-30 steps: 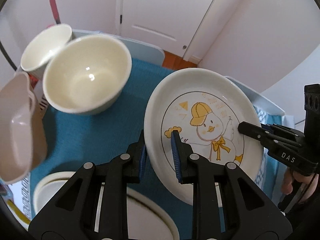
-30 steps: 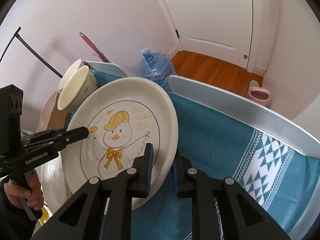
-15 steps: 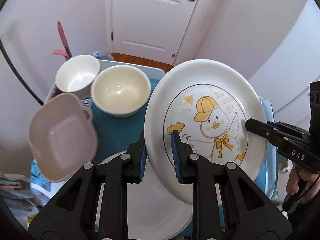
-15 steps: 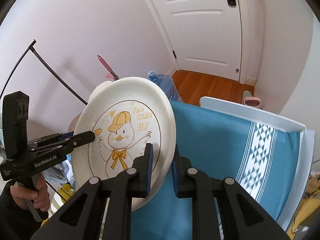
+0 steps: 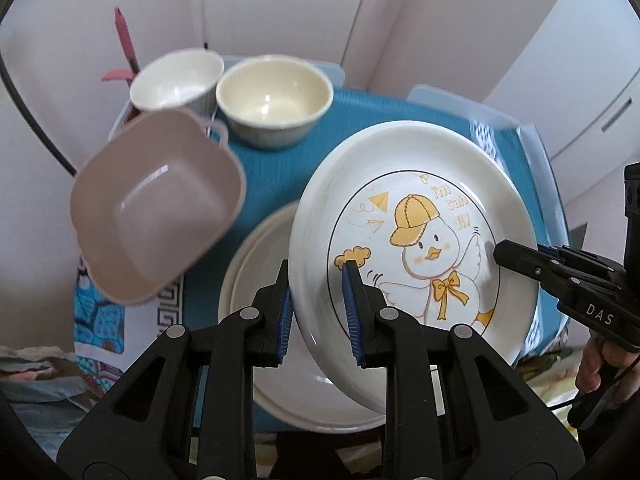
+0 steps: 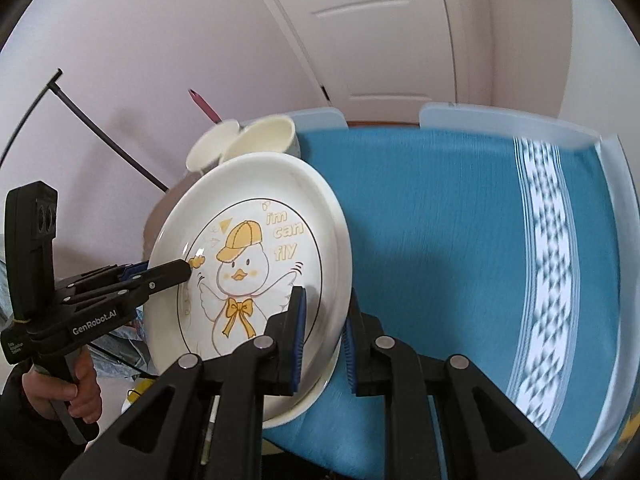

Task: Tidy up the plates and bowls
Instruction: 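Carry the duck-print plate with both grippers and lower it onto the stack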

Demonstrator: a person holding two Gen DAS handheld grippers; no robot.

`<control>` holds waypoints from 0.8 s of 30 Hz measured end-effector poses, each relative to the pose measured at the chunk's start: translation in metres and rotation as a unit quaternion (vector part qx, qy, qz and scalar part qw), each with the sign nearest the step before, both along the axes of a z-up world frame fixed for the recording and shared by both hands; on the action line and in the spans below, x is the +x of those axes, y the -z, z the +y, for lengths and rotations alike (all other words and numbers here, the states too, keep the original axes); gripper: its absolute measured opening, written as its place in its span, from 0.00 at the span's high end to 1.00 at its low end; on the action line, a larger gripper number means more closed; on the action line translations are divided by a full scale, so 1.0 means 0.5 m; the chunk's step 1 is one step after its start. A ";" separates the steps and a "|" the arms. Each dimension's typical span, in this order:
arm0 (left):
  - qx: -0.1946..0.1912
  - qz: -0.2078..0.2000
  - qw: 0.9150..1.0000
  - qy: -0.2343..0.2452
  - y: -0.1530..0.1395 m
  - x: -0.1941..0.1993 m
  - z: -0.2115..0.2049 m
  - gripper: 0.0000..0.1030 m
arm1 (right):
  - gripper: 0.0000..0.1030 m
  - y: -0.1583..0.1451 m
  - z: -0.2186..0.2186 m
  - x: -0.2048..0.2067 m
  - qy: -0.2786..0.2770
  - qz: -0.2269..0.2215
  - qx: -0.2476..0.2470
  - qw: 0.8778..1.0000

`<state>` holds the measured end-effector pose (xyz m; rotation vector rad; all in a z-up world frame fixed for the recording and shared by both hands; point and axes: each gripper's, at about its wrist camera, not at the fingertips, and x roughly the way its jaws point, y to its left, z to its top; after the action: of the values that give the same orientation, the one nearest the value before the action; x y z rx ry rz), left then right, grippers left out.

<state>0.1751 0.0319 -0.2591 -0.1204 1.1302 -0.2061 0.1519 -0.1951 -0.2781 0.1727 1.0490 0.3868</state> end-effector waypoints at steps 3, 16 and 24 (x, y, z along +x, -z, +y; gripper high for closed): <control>-0.012 0.016 1.000 0.007 0.030 -0.012 0.016 0.80 | 0.85 0.024 0.015 -0.026 0.011 0.008 -0.008 1.000; 0.009 0.046 0.998 0.050 0.108 -0.010 0.019 0.80 | 0.85 0.069 0.044 -0.059 0.048 0.021 -0.029 0.998; 0.055 0.039 0.995 0.069 0.110 -0.006 -0.010 0.80 | 0.85 0.080 0.048 -0.050 0.056 0.027 -0.041 0.997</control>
<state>0.1719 0.0269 -0.3140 0.0473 1.2252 -0.2630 0.1268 -0.1711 -0.3181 0.1686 1.1014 0.2379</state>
